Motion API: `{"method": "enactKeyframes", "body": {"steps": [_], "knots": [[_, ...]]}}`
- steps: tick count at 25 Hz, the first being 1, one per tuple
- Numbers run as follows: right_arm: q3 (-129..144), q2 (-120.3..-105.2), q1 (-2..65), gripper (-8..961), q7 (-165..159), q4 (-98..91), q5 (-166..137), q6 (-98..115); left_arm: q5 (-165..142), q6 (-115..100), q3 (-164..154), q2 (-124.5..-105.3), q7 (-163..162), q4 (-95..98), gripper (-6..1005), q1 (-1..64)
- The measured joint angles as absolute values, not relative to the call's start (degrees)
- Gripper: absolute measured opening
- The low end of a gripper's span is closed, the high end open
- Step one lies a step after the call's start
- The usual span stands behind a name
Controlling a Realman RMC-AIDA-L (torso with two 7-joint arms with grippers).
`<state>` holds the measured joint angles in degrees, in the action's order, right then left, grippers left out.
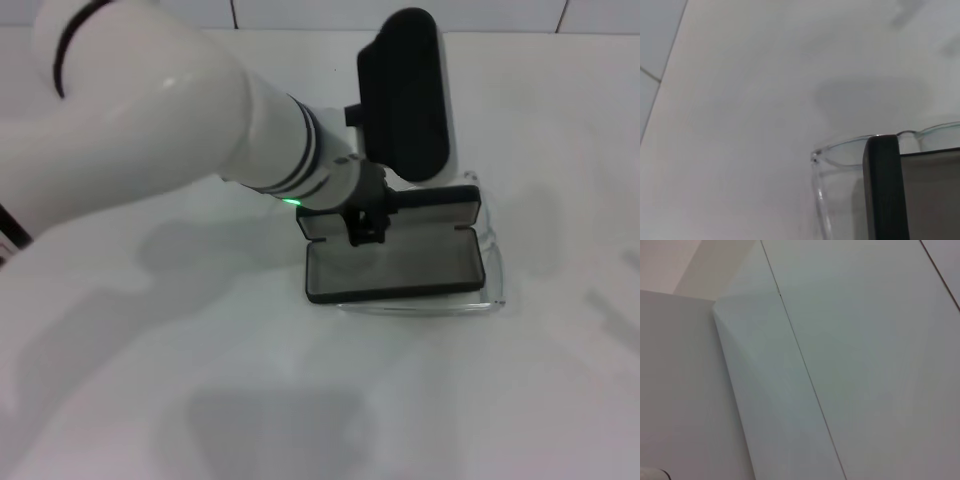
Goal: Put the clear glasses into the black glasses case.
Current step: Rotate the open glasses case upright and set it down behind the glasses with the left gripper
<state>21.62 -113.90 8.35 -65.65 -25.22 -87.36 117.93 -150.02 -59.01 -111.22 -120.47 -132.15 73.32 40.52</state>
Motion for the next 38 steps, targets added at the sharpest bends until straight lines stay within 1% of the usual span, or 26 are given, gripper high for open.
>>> {"method": "enactKeyframes", "body": {"steps": [13, 18, 23, 33, 38], "knots": [[21.4, -113.99, 8.1, 783, -64.8, -24.6, -87.4, 117.6, -148.1, -55.7, -116.5, -120.55, -134.8, 73.7, 77, 42.6], [21.1, -113.99, 7.7, 783, -64.8, -24.5, -87.4, 117.2, -149.9, -56.0, -115.9, -120.24, -134.9, 73.3, 77, 42.2], [20.9, -113.98, 7.7, 783, -64.8, -24.5, -87.4, 117.1, -155.5, -57.5, -115.8, -120.31, -136.5, 74.1, 78, 41.9], [20.9, -113.65, 8.1, 783, -64.8, -24.5, -87.0, 116.3, -159.5, -63.3, -106.0, -119.94, -132.9, 82.9, 77, 40.1], [20.9, -113.67, 8.5, 783, -64.8, -24.5, -87.1, 115.8, -158.9, -61.1, -101.6, -119.96, -127.5, 83.3, 77, 41.3]]}}
